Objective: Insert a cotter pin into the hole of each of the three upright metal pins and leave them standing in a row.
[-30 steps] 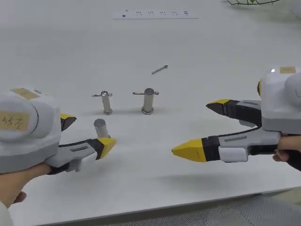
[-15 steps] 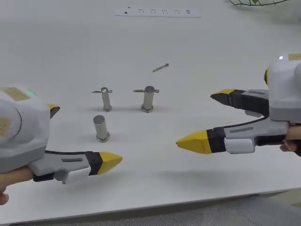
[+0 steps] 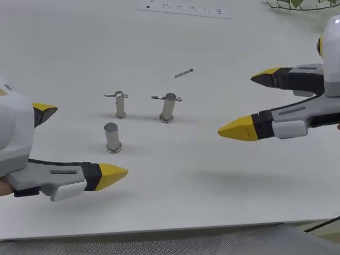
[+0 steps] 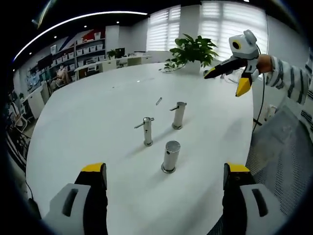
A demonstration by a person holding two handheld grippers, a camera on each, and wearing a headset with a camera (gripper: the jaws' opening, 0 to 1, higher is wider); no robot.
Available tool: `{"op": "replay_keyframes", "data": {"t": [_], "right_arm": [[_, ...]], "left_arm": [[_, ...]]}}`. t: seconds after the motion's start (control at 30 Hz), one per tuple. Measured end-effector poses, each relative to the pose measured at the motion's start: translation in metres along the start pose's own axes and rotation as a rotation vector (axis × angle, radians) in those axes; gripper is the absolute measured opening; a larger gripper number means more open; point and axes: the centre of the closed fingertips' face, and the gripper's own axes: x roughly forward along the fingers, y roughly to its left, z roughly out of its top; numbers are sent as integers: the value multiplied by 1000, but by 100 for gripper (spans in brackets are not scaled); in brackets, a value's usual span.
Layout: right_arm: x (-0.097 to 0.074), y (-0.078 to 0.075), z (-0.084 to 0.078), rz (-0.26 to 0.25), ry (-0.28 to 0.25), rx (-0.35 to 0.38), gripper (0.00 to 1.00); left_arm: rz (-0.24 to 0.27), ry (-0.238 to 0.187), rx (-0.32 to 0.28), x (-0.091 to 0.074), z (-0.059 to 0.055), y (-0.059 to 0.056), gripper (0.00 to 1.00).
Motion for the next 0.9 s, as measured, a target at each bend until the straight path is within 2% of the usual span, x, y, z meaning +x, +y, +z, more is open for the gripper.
{"op": "replay_keyframes", "data": {"t": [0.07,0.17,0.27,0.37,0.47,0.6,0.9], "right_arm": [[1,-3,3,10,17,-31,91],[5,-8,14,38,39,-92,89],[10,-13,20,52,66,-150,88],[19,-18,24,69,87,-169,86],[30,-21,25,100,118,-197,84],[42,-31,20,126,177,-255,82],[65,-60,15,144,252,-293,72]], "left_arm": [[-25,-12,-24,0,1,-4,100],[-21,-18,3,-1,3,-4,100],[-22,-12,6,-1,1,-5,100],[-39,-29,-30,-2,2,-9,100],[-41,-44,-60,-4,4,-10,100],[-39,-49,-61,-6,4,-12,100],[-45,-59,-86,-8,5,-17,99]]}}
